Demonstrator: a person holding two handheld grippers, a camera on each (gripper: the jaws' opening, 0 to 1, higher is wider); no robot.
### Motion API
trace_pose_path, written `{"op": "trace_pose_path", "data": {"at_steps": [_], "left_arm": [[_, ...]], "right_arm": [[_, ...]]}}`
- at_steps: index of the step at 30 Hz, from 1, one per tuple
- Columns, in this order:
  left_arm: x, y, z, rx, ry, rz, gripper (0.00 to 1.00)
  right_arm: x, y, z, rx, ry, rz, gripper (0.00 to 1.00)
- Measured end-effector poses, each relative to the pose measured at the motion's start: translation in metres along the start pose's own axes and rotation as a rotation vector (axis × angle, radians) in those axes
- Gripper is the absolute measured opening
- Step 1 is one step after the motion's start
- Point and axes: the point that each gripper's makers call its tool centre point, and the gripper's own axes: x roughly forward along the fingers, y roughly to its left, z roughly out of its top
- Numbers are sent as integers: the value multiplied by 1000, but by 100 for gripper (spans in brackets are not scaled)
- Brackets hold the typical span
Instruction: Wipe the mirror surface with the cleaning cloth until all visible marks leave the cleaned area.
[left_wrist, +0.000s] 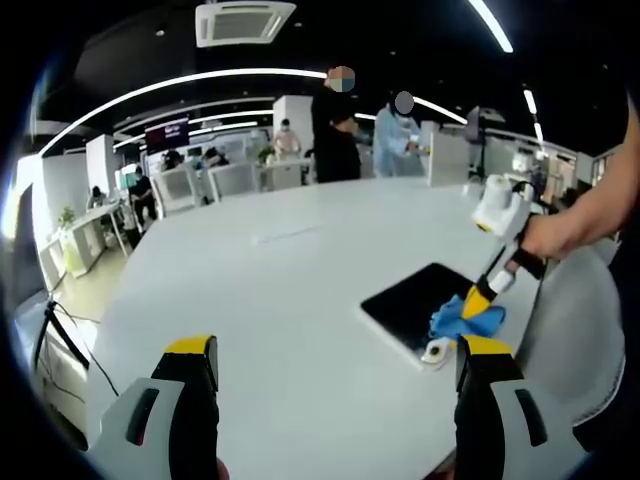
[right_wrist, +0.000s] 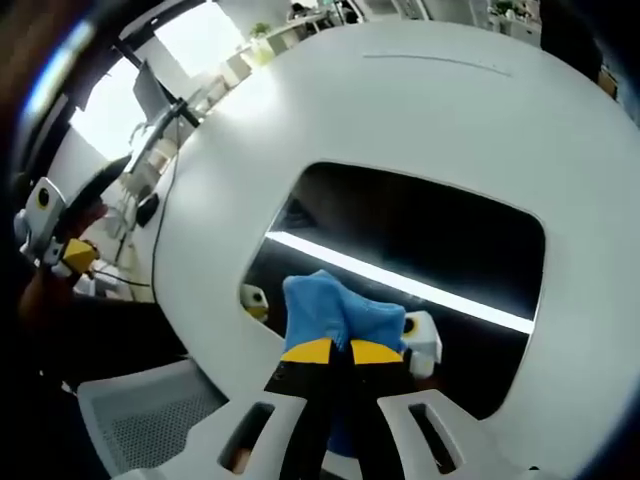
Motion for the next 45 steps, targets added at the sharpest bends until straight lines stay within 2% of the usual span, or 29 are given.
{"op": "trace_pose_path", "data": {"at_steps": [31, 36, 39, 45], "left_arm": [[4, 3, -2, -1, 13, -14, 100], [7, 4, 2, -24, 0, -13, 100], [8, 5, 8, -57, -33, -12, 100], [10, 5, 7, -39, -16, -22, 100]], "right_arm": [[-1, -9, 3, 45, 1, -2, 0], [0, -9, 5, 43, 5, -3, 0], [0, -10, 6, 36, 1, -8, 0], [0, -12, 9, 44, -11, -20, 0]]}}
